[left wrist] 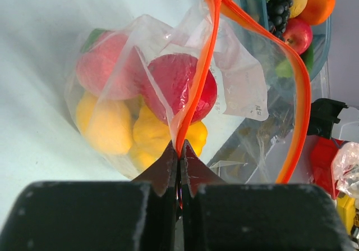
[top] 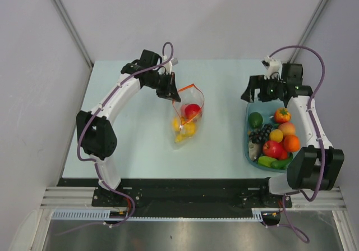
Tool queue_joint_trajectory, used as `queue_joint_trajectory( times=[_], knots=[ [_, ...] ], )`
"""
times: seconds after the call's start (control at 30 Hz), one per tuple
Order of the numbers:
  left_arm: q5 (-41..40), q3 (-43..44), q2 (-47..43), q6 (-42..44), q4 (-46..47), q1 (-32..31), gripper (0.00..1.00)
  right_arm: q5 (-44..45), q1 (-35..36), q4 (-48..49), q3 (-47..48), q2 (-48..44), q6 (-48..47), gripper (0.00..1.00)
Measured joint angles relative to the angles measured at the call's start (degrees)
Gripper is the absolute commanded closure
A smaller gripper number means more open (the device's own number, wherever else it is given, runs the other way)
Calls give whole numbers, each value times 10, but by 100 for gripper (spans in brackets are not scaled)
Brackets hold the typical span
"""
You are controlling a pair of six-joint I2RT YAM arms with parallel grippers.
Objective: Place the food in the zip-top bag and seal the zipper
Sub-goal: Pick up the fake fruit from the bin.
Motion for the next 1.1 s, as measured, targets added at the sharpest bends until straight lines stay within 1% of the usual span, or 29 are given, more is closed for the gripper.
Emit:
queue_joint_trajectory(
  times=[0.1,0.2,0.33,0.37,0.47,0.57,0.8,0.93,0.97,1.1],
  knots=[
    [0,2,0,0,0,0,96,45,-47,-40,-46,2,-6,4],
    [0,2,0,0,0,0,96,84,-67,-64,-71,16,-7,6],
    [0,2,0,0,0,0,96,118,-71,-71,-83,54,-5,12],
    [0,2,0,0,0,0,96,126,-72,-71,-85,63,-5,16],
    [-1,3,0,0,0,0,96,146,-73,-70,-92,90,-1,22],
    [-4,3,0,0,0,0,96,162,-74,-65,-96,111,4,24],
    [-12,3,0,1,0,0,96,178,-76,-28,-97,161,24,24],
    [-15,3,0,1,-1,0,96,177,-76,-15,-97,182,30,34],
    [-15,3,0,1,-1,0,96,176,-77,-14,-97,184,31,40],
    [-15,3,0,1,-1,0,96,164,-85,-13,-99,178,27,46]
  ],
)
